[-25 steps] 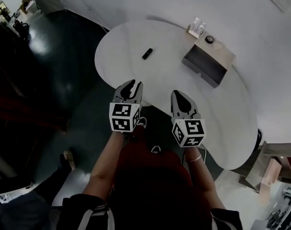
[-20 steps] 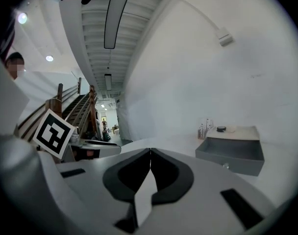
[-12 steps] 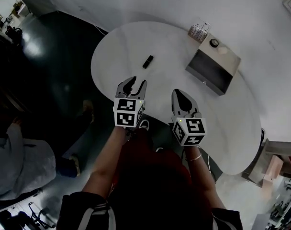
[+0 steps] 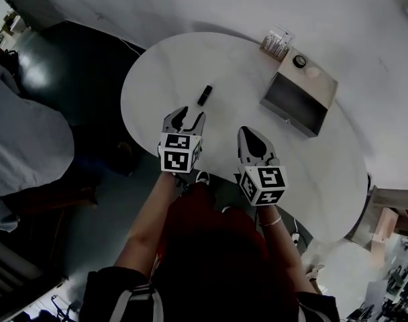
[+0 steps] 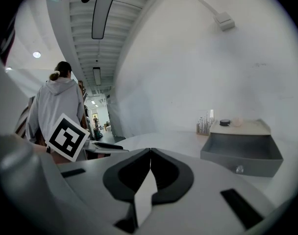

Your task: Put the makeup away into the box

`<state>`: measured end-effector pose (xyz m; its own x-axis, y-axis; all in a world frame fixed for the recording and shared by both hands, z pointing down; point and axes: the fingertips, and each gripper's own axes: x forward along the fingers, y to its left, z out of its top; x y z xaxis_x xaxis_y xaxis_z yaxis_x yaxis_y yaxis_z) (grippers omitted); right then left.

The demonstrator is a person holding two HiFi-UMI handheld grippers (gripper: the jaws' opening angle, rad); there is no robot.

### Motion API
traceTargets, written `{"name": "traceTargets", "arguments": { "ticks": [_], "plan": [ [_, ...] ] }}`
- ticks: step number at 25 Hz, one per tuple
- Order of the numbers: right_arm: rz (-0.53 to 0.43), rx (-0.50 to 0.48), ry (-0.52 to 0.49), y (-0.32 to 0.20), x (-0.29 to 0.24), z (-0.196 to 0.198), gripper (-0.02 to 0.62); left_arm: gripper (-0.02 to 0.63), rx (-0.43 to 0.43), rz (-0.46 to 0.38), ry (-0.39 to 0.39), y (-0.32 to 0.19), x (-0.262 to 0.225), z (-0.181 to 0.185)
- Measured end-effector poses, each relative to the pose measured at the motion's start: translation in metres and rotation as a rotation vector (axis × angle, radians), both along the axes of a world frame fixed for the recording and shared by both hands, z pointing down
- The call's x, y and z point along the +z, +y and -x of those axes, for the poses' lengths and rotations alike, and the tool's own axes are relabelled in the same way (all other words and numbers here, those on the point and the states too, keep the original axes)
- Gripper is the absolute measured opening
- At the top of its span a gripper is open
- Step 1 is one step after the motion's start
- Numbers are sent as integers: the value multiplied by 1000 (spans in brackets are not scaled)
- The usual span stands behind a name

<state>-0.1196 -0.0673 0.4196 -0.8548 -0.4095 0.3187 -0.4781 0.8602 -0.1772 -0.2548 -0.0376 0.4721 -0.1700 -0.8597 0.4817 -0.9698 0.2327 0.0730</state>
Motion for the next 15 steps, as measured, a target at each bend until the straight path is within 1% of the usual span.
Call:
{"name": "traceTargets", "arguments": {
  "ticks": [7,15],
  "plan": [
    [3,34,28,-9,7,8,15,189,39,48,19,-18,22,11],
    [21,68,51,-21,16,14,15,190,78,124,14,-38,45,19]
  ]
}}
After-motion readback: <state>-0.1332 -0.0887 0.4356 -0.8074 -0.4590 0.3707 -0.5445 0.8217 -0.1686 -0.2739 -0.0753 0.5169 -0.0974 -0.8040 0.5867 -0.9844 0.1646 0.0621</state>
